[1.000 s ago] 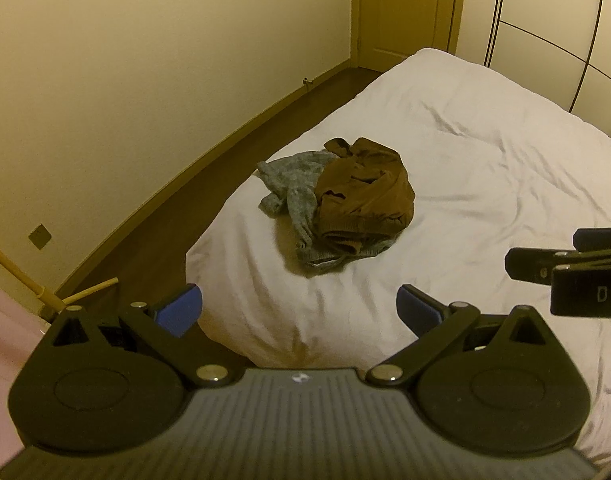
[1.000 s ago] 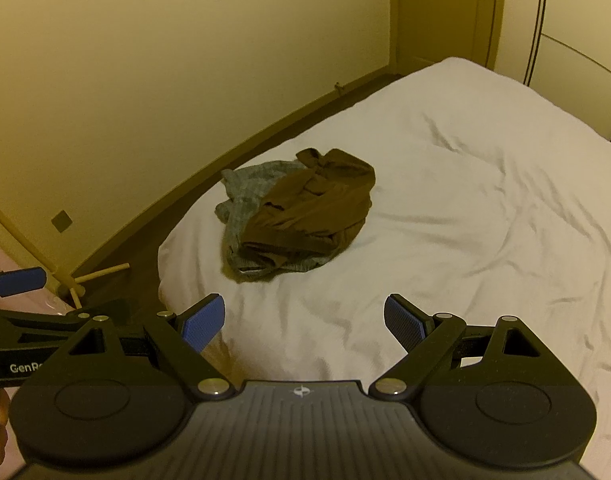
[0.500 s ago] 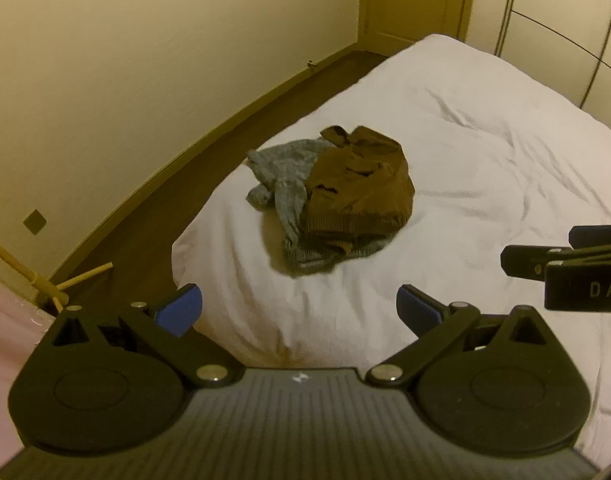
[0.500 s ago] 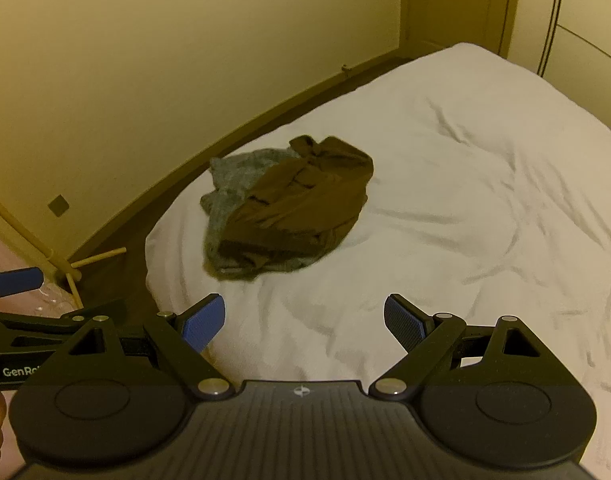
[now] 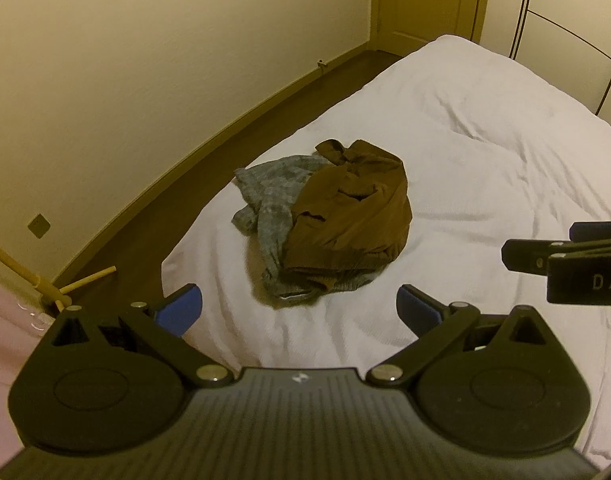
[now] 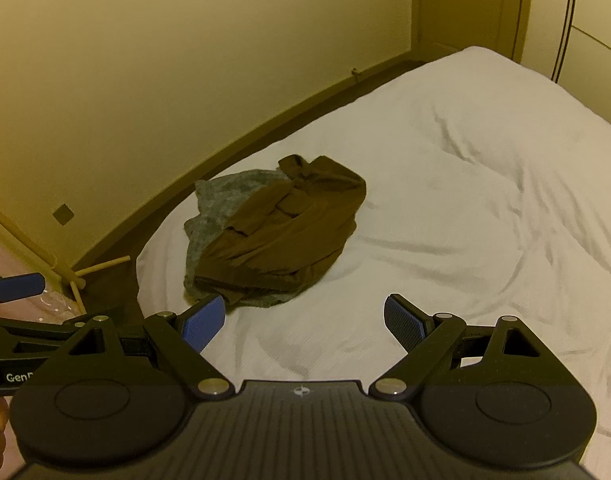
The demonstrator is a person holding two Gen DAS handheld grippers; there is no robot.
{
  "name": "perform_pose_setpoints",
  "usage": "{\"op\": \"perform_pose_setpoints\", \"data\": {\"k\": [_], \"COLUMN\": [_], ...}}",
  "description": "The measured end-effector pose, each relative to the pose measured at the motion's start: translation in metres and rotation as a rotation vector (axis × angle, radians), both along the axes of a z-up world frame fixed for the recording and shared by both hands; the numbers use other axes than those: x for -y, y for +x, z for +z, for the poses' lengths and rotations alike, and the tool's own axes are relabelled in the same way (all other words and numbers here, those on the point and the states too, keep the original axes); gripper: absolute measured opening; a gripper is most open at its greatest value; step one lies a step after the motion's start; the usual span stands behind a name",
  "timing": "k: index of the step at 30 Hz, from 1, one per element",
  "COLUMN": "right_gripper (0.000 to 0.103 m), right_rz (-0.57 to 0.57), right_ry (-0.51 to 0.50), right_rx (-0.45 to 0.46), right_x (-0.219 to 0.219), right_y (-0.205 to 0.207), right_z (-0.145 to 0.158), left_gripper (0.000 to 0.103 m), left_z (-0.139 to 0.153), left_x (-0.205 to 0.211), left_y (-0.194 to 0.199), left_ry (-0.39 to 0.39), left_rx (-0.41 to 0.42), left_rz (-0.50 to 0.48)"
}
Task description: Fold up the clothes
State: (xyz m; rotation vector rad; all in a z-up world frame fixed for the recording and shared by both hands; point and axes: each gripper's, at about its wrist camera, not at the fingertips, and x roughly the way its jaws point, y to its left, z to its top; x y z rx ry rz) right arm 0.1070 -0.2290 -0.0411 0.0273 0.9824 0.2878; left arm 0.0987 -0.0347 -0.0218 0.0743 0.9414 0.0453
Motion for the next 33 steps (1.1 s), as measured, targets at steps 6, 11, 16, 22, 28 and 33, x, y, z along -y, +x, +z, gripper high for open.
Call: {"op": "perform_pose_setpoints", "data": {"k": [6,11,16,22,28,33], "right_gripper": [0.089,0.089,0.089,0.089,0.089,0.089], "right_rz": [-0.009,-0.012,-0.009,-0.005,-0.004,0.004], "right_ry": [0.008,0.015,0.017,0.015,0.020,0.019], "right_rx": [0.002,0.001,-0.006,-0.008,-0.008,-0.012], "right_x": [0.011,0.014,0.018,0.020,0.025,0.029], "right_y": [0.013,0.017,0.019,0.025,0.032,0.041], "right_z": [0.001,0.001,-0.001,-0.004,-0.006,-0.012], "left_gripper": [0.102,0.102,0.102,0.102,0.102,0.102], "left_z": [0.001,0.002,0.001,-0.001,-0.003,-0.007], "left_x": [0.010,0.014,0.017,0.019,0.024,0.027], "left_y": [0.012,0.019,0.022,0.026,0.032,0.037], "left_ry": [0.005,0.012,0.012,0.010,0.015,0.016], "left_rx": [0.003,0.004,-0.002,-0.005,-0.002,-0.009], "left_rz": [-0.009,-0.011,-0.011,-0.006,-0.005,-0.006]}}
